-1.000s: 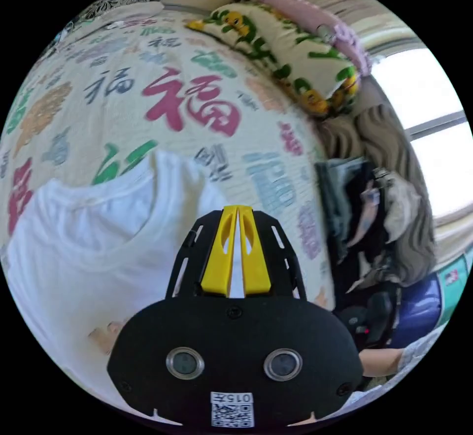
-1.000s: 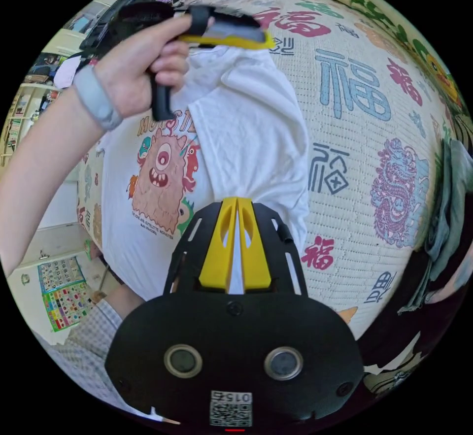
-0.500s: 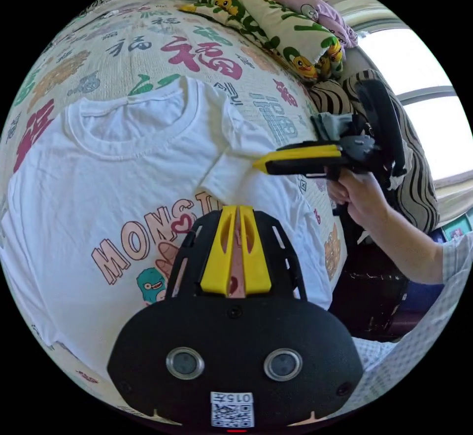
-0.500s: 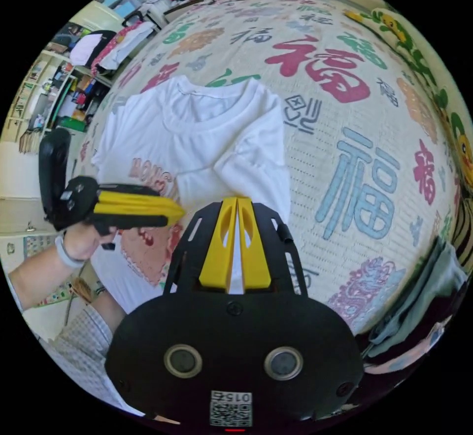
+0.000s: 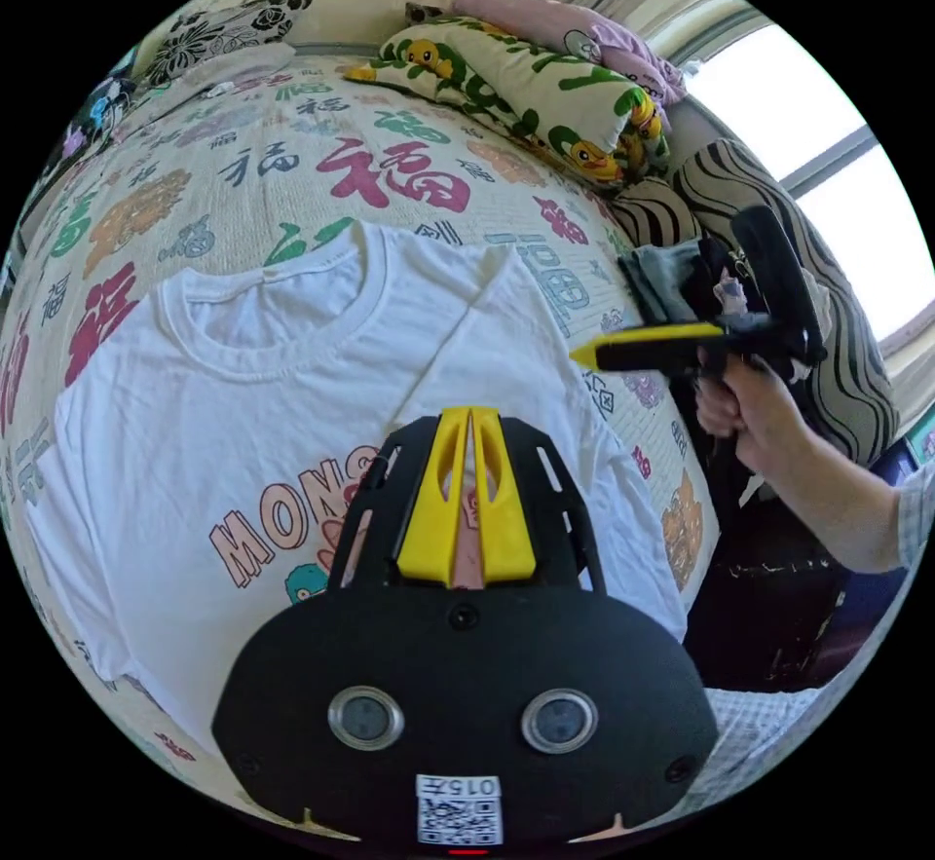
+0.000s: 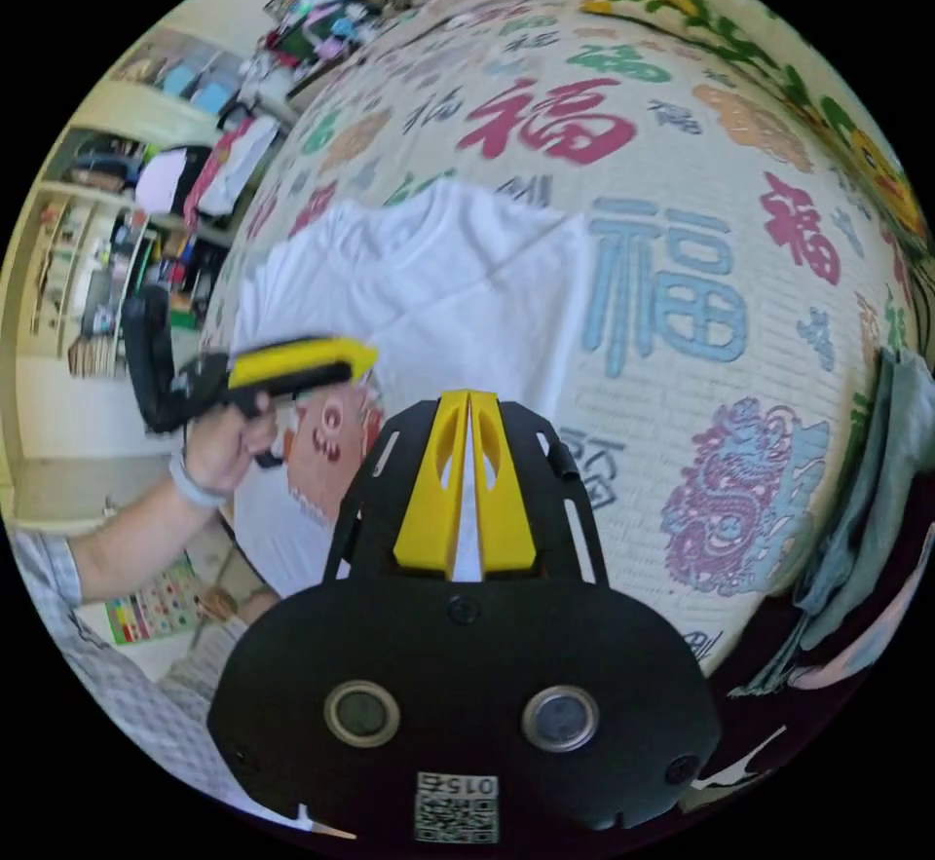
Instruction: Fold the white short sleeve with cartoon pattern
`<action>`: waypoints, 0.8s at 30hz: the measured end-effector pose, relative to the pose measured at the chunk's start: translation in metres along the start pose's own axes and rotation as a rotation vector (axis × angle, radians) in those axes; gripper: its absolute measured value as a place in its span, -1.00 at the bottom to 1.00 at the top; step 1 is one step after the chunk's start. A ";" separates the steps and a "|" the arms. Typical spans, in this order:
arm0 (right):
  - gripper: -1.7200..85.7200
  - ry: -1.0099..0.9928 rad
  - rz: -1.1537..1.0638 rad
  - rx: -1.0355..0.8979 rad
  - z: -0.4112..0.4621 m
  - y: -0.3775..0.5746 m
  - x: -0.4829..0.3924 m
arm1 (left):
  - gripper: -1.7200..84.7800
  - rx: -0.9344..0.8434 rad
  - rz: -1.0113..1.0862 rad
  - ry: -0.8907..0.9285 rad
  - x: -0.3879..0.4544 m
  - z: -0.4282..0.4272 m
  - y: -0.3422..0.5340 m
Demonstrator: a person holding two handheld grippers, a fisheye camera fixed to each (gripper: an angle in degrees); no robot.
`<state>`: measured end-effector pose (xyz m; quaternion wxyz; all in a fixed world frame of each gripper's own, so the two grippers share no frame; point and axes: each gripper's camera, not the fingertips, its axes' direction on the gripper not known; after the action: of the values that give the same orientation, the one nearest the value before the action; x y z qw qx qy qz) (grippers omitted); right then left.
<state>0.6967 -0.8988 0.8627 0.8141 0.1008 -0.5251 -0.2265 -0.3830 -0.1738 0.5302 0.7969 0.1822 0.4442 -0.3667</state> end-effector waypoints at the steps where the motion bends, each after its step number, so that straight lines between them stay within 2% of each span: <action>1: -0.97 0.007 -0.067 -0.065 0.017 0.012 -0.019 | -0.98 0.001 -0.031 0.005 -0.003 -0.001 -0.003; 3: -0.98 0.066 -0.142 -0.163 0.047 0.031 -0.043 | -0.98 -0.024 -0.067 -0.007 -0.009 0.003 -0.007; 5: -0.98 0.207 -0.180 -0.262 0.085 0.055 -0.063 | -0.98 -0.061 -0.090 -0.049 -0.014 0.009 -0.009; 7: -0.98 0.255 -0.180 -0.192 0.087 0.067 -0.072 | -0.98 -0.061 -0.073 -0.017 -0.017 0.006 -0.008; 12: -0.98 0.216 -0.066 -0.236 0.093 0.069 -0.076 | -0.98 -0.053 -0.082 -0.034 -0.011 -0.019 -0.004; 17: -0.97 0.177 -0.103 -0.169 0.075 0.061 -0.119 | -0.94 0.114 -0.196 0.003 -0.030 -0.107 0.053; 24: -0.92 0.005 -0.254 -0.136 0.102 -0.017 -0.228 | -0.83 0.335 -0.810 -0.090 -0.153 -0.256 0.220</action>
<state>0.5213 -0.7982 0.7152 0.7850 0.1118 -0.4897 -0.3626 -0.4173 0.1941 0.5132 0.5667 0.1040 0.3789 -0.7242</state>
